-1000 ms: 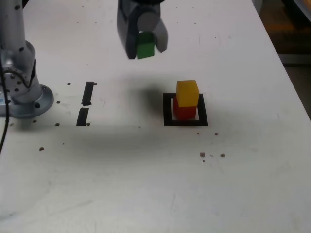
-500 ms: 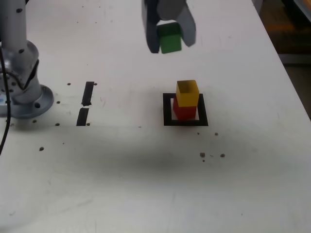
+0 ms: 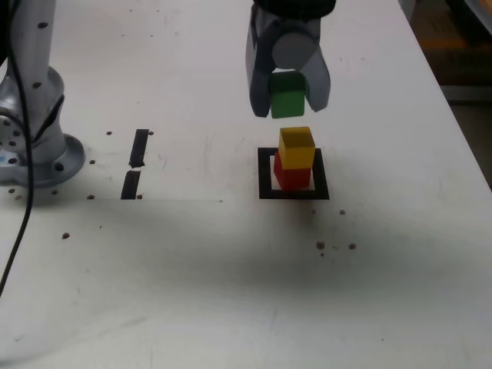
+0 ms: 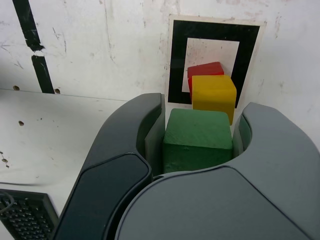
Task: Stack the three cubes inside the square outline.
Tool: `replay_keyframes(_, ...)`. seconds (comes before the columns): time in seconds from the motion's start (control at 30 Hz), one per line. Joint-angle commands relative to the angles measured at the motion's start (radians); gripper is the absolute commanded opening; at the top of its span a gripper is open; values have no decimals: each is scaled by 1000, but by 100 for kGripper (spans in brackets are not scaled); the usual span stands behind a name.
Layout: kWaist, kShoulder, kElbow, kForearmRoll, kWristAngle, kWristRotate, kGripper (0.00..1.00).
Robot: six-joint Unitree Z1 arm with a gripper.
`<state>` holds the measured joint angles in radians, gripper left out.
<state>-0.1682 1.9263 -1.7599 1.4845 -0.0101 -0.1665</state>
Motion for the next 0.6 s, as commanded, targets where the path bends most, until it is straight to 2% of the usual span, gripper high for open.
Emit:
replay_keyframes(0.0,-9,12,-3,-6,-2,-6,22)
replay_keyframes(0.3,-27,45,-3,-40,-5,-12,22)
replay_keyframes(0.57,-28,59,8,-47,-5,-13,29)
